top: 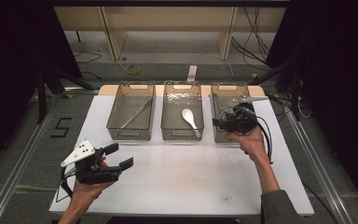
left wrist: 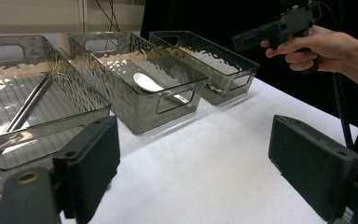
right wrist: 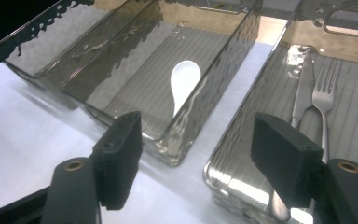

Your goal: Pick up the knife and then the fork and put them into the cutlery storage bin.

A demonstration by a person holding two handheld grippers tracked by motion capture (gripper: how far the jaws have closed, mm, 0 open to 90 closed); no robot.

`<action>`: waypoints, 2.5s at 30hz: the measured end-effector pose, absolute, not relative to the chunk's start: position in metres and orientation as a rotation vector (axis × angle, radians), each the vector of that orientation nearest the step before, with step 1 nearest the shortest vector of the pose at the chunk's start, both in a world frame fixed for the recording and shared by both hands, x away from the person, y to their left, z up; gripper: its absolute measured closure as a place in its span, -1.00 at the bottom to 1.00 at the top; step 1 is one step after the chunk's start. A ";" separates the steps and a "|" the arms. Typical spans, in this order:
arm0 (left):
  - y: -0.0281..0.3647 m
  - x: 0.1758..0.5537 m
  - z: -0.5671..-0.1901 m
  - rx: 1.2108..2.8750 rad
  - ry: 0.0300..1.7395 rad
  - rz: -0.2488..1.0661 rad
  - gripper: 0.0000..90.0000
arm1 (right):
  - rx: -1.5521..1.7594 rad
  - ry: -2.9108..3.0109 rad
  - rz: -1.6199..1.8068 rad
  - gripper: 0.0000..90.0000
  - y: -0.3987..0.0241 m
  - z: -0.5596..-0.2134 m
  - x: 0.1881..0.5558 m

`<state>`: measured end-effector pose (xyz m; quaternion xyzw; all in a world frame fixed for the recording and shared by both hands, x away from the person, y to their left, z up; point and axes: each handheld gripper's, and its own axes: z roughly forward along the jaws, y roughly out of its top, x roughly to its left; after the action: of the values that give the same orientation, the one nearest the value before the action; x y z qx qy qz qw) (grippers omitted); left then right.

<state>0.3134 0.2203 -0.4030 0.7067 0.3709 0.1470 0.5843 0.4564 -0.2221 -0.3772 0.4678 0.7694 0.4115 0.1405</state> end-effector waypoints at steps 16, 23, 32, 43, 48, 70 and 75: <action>0.218 0.314 -0.404 1.662 0.864 0.330 -0.64 | 1.294 2.150 1.336 -0.34 -0.211 -0.386 0.416; 0.218 0.315 -0.404 1.668 0.866 0.323 -0.64 | 1.266 2.147 1.354 -0.37 -0.210 -0.391 0.403; 0.218 0.316 -0.405 1.680 0.868 0.317 -0.64 | 1.245 2.149 1.400 -0.42 -0.211 -0.399 0.385; 0.215 0.318 -0.406 1.686 0.863 0.311 -0.64 | 1.196 2.126 1.461 -0.42 -0.213 -0.404 0.362; 0.212 0.319 -0.407 1.699 0.854 0.302 -0.64 | 1.176 2.116 1.483 -0.43 -0.214 -0.409 0.351; 0.212 0.319 -0.408 1.714 0.851 0.283 -0.65 | 1.159 2.084 1.492 -0.55 -0.232 -0.423 0.320; 0.211 0.319 -0.408 1.718 0.853 0.279 -0.65 | 1.173 2.083 1.484 -0.55 -0.236 -0.426 0.316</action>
<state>0.3187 0.2115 -0.4081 0.7307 0.3627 0.1186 0.5661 0.3155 -0.2359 -0.4262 0.4114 0.7304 0.5203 0.1632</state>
